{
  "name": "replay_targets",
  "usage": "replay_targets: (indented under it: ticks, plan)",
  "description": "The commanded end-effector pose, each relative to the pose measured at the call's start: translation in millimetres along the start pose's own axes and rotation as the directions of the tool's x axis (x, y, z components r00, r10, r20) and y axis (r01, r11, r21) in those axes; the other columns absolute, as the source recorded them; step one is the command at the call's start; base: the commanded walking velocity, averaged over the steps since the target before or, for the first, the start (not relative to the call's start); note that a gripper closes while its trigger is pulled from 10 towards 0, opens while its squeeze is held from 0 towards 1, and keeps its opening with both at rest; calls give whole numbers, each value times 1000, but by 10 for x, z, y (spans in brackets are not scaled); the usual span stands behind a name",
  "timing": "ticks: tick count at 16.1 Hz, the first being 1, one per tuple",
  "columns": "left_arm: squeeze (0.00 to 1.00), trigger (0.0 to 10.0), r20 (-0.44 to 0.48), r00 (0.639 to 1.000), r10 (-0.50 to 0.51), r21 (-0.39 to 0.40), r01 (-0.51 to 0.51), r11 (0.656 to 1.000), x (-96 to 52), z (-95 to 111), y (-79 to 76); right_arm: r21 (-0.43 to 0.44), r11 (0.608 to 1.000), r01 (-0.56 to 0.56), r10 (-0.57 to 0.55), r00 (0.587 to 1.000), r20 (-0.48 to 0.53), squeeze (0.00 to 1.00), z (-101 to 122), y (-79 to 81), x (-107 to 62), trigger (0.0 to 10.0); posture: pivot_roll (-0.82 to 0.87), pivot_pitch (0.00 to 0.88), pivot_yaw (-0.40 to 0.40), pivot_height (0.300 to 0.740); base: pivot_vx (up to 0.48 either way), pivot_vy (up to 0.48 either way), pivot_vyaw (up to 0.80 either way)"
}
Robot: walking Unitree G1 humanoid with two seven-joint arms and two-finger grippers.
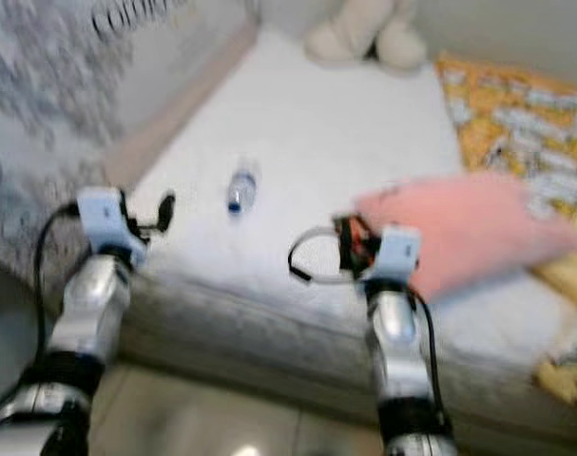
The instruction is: Clean up the room
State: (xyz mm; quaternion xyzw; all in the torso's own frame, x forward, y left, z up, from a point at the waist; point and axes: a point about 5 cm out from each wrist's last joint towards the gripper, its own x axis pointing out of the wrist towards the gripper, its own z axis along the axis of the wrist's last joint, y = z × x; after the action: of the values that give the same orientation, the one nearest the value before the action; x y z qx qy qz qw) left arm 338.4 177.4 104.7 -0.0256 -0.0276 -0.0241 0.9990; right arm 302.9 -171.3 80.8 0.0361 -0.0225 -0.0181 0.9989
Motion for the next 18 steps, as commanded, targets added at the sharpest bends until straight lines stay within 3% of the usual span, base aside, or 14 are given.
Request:
replay_targets:
  ticks: [1,8,12,15,18]
  plan:
    - [0,10000,-9,999,-45,10,45,999,22,-11,-134,4,999,33,-33,999,-7,0,-8,-113,8,10000,23,0,-43,740,480,0,0]
    - [0,10000,-35,996,-79,38,80,996,-39,-80,-188,-2,1000,1,-2,999,-36,0,-79,-87,-47,10000,29,0,-50,740,474,0,0]
    - [0,10000,-82,991,-109,108,118,987,-43,-137,-292,-9,999,34,-34,999,-27,0,-67,-168,-97,10000,-1,0,-21,740,0,0,0]
    - [0,10000,-85,989,-117,101,126,987,33,-89,-266,-25,998,50,-51,998,-24,0,-64,-206,-193,10000,-35,0,-7,740,0,0,0]
    - [0,10000,-94,986,-138,85,146,986,105,-65,-326,-32,997,68,-69,997,-27,0,-54,-266,-260,10000,-91,0,17,740,0,0,-748]
